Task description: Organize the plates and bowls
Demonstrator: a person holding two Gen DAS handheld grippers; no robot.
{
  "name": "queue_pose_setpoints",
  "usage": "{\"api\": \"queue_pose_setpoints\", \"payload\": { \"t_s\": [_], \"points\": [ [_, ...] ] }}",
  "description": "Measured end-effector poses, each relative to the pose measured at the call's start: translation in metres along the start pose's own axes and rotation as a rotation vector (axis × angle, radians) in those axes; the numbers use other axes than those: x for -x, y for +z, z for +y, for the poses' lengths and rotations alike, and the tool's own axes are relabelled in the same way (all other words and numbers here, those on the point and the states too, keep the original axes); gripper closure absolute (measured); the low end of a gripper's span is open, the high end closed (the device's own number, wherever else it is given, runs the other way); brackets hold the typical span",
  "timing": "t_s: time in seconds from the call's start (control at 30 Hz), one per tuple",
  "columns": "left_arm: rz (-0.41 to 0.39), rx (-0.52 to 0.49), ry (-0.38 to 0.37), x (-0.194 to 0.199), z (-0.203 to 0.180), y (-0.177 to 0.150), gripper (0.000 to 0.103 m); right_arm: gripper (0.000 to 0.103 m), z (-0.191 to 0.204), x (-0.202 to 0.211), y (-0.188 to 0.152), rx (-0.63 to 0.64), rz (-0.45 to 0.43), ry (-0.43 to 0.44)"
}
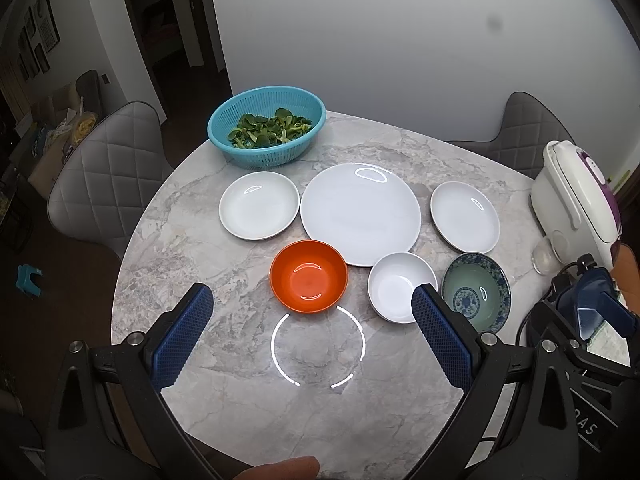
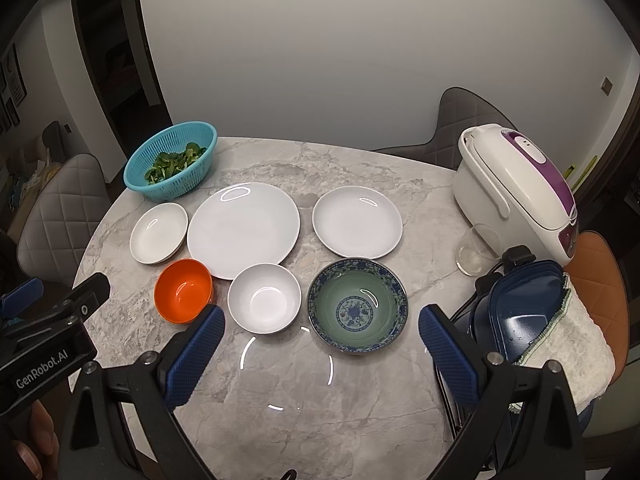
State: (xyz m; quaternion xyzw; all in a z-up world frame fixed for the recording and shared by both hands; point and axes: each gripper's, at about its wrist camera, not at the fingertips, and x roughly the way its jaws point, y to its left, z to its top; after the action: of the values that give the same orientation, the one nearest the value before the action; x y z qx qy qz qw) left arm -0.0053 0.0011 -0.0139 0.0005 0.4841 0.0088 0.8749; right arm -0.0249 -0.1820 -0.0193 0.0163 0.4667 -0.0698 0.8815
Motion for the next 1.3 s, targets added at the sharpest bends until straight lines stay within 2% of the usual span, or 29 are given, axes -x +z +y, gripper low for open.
{"api": "queue_pose_setpoints", "payload": {
  "t_s": [0.27, 0.37, 0.43, 0.53, 0.67, 0.73, 0.83, 0.9, 0.97, 1.03, 1.13, 1.2, 1.3],
  "points": [
    [-0.023, -0.047, 0.006, -0.015, 0.009, 0.003, 0.003, 0.003, 0.004, 0.000, 0.003, -0.009, -0.018, 0.026],
    [-0.039, -0.085, -0.005, -0.025, 0.018, 0.006, 0.003, 0.003, 0.008, -0.006, 0.006, -0.045, -0.022, 0.075],
    [-0.034, -0.094, -0.036, -0.034, 0.030, 0.009, 0.003, 0.003, 0.011, -0.014, 0.012, -0.079, -0.020, 0.119],
    [0.005, -0.051, -0.118, -0.055, 0.058, 0.017, 0.003, 0.003, 0.017, -0.025, 0.019, -0.102, -0.017, 0.164],
    [0.053, -0.129, -0.181, -0.094, 0.080, 0.029, 0.001, 0.003, 0.021, -0.034, 0.032, -0.118, -0.067, 0.195],
    [0.070, -0.190, -0.238, -0.116, 0.086, 0.037, 0.001, 0.003, 0.022, -0.041, 0.040, -0.129, -0.095, 0.213],
    [0.113, -0.217, -0.231, -0.148, 0.094, 0.060, 0.003, 0.003, 0.021, -0.060, 0.051, -0.153, -0.111, 0.281],
    [0.087, -0.228, -0.261, -0.170, 0.096, 0.086, 0.010, 0.003, 0.018, -0.080, 0.058, -0.168, -0.083, 0.313],
    [0.083, -0.284, -0.269, -0.201, 0.089, 0.113, 0.010, 0.003, 0.011, -0.107, 0.063, -0.181, -0.052, 0.375],
    [0.124, -0.355, -0.270, -0.238, 0.078, 0.138, 0.011, 0.005, 0.000, -0.138, 0.069, -0.232, 0.008, 0.425],
    [0.174, -0.458, -0.266, -0.290, 0.059, 0.168, 0.014, 0.012, -0.019, -0.188, 0.078, -0.331, 0.099, 0.546],
    [0.186, -0.530, -0.253, -0.318, 0.045, 0.183, 0.016, 0.022, -0.027, -0.214, 0.082, -0.373, 0.147, 0.610],
    [0.225, -0.590, -0.245, -0.353, 0.031, 0.192, 0.022, 0.023, -0.029, -0.243, 0.086, -0.367, 0.188, 0.629]
  ]
}}
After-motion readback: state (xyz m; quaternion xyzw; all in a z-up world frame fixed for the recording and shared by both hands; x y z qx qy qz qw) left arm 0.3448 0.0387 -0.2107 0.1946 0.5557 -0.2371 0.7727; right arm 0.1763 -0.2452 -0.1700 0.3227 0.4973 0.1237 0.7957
